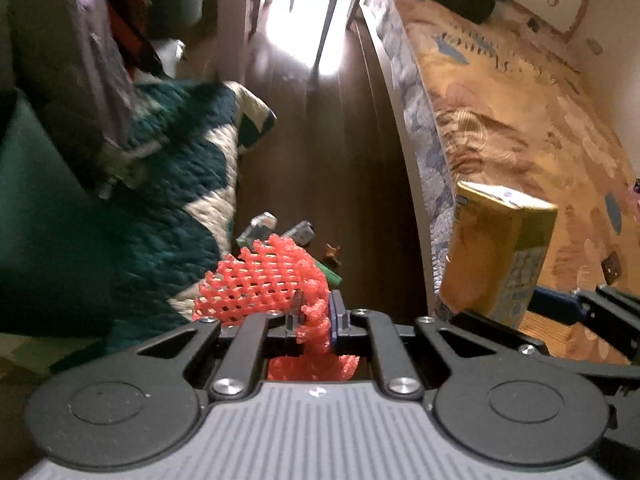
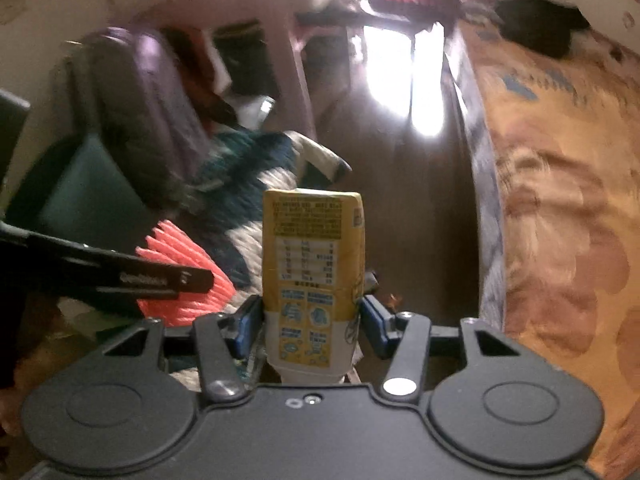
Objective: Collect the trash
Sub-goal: 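Carry the red mesh bag and yellow bottle with both tools to the green bin, then open both tools to drop the red bag and bottle into the bin, then move both tools back toward the remaining trash on the floor, then grasp the red plastic bag with the left tool while the right tool grasps the snack stick packet, then carry the red bag and snack stick packet with both tools to the green bin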
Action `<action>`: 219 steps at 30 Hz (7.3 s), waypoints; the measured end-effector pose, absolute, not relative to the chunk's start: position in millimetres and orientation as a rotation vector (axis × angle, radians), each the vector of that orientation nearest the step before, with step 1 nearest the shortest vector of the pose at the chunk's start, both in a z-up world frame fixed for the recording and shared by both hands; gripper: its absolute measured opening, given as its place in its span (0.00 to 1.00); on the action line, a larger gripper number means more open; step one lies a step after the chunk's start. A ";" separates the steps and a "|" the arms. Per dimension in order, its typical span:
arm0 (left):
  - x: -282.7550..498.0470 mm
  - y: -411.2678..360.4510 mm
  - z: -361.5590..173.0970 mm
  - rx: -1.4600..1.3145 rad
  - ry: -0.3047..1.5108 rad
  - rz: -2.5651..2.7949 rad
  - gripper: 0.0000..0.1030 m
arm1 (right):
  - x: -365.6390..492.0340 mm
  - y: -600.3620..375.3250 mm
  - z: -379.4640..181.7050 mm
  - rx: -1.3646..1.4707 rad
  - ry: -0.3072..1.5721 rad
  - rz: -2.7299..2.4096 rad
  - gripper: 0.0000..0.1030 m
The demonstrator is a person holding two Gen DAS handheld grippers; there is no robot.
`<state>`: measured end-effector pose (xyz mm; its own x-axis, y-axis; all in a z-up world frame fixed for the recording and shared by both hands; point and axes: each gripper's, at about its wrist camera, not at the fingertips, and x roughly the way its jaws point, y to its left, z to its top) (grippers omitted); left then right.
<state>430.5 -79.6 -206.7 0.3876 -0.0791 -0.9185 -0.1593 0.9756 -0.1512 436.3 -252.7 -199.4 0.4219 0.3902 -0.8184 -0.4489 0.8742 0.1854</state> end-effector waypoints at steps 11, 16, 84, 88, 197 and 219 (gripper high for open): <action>382.9 9.9 -107.2 -0.237 1.105 0.157 0.10 | 413.1 -156.4 -101.0 -0.115 0.963 0.692 0.51; 369.3 68.2 -82.6 -0.252 1.052 0.237 0.10 | 414.7 -103.0 -79.5 -0.121 0.970 0.745 0.51; 383.0 258.7 -155.3 -0.249 1.146 0.290 0.64 | 433.0 113.5 -126.8 -0.318 1.119 0.828 0.76; 371.9 239.8 -131.9 -0.249 1.090 0.318 0.64 | 430.4 90.5 -107.4 -0.264 1.082 0.852 0.80; 527.0 -78.3 -755.9 -0.383 1.490 0.392 0.54 | 462.6 -213.3 -751.9 -0.345 1.269 0.579 0.19; 496.2 -84.5 -351.1 -0.361 1.324 0.226 0.54 | 477.2 -248.3 -332.6 -0.260 1.101 0.533 0.19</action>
